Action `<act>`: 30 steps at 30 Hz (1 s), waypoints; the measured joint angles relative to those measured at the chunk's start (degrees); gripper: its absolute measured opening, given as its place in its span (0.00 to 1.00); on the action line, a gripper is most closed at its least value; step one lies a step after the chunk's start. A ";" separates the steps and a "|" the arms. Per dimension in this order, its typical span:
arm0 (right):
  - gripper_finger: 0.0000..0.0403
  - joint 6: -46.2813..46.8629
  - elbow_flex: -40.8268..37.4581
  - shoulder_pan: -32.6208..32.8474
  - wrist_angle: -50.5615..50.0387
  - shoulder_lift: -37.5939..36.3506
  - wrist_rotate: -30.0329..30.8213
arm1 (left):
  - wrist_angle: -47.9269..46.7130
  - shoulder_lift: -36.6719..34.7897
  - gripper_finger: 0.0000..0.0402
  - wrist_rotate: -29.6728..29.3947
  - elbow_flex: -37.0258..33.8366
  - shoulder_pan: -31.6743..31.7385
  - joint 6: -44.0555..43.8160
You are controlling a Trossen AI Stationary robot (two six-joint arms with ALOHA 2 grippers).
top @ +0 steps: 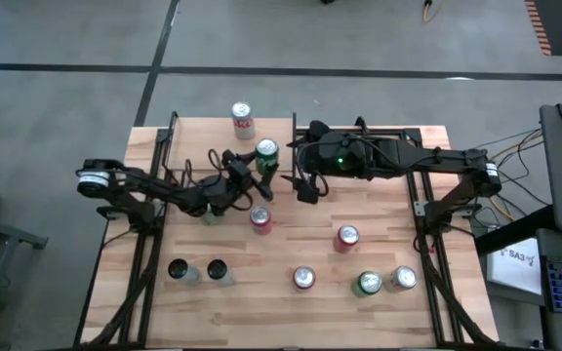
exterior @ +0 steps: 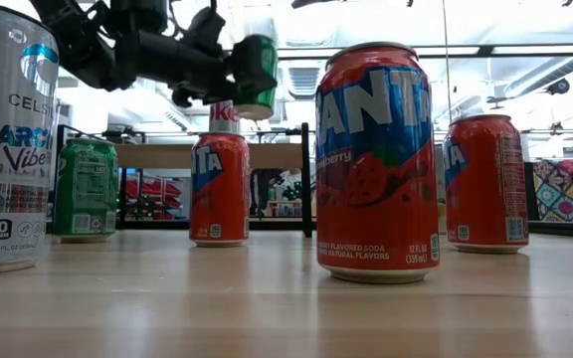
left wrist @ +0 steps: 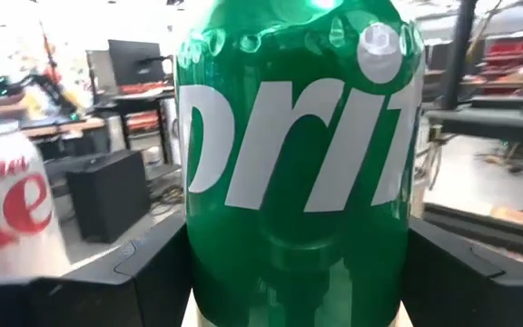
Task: Place canned beverage on shelf
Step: Put the middle green soda can on the shelf
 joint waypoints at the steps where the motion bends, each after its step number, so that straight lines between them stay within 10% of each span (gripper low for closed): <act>1: 0.91 0.00 0.00 0.02 0.01 0.00 -0.01 | -0.08 0.38 0.71 -0.41 0.00 0.09 -0.58; 30: 0.91 0.36 -0.13 0.02 -0.20 0.00 -0.03 | 10.74 9.26 0.72 -1.06 0.00 3.87 -1.53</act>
